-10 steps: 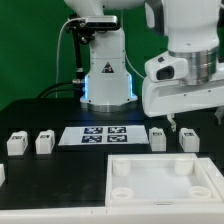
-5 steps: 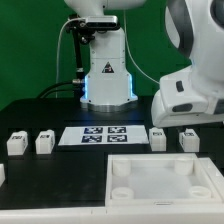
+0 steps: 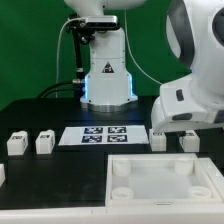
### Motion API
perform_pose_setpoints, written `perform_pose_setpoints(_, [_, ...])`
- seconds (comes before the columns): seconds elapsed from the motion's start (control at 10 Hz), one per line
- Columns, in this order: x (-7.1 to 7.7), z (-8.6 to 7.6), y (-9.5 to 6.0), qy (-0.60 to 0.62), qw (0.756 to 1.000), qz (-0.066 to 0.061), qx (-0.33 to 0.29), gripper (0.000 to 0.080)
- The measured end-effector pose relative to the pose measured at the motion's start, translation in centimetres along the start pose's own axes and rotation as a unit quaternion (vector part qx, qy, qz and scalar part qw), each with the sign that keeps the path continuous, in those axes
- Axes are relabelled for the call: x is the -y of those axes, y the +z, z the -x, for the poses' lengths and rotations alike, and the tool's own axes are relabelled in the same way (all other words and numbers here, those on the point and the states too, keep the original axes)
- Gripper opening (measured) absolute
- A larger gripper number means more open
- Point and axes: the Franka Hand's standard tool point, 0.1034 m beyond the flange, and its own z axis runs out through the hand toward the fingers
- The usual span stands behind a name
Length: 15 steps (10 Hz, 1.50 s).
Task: Assemble one leg
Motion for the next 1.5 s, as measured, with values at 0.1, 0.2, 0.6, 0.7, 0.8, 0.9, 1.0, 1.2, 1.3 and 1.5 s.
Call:
perform_pose_setpoints(0.1, [0.1,0.4,0.9,0.014,1.0,0.005,0.01,0.0648])
perform_pose_setpoints(0.2, [0.4,0.6,1.4,0.024,0.999,0.01,0.019,0.0648])
perform_pose_setpoints(0.6, [-0.1,0.0,2.9,0.031,0.999,0.007,0.027,0.0648])
perform_pose_setpoints(0.7, [-0.3,-0.1,2.9,0.031,0.999,0.006,0.027,0.0648])
perform_pose_setpoints(0.8, [-0.3,0.0,2.9,0.031,0.999,0.007,0.027,0.0648])
perform_pose_setpoints(0.9, [-0.3,0.0,2.9,0.031,0.999,0.007,0.027,0.0535])
perform_pose_setpoints(1.0, [-0.3,0.0,2.9,0.031,0.999,0.007,0.027,0.0535])
perform_pose_setpoints(1.2, [-0.3,0.0,2.9,0.031,0.999,0.007,0.027,0.0289])
perform_pose_setpoints(1.3, [-0.3,0.0,2.9,0.031,0.999,0.007,0.027,0.0289])
perform_pose_setpoints(1.5, [-0.3,0.0,2.9,0.031,0.999,0.007,0.027,0.0289])
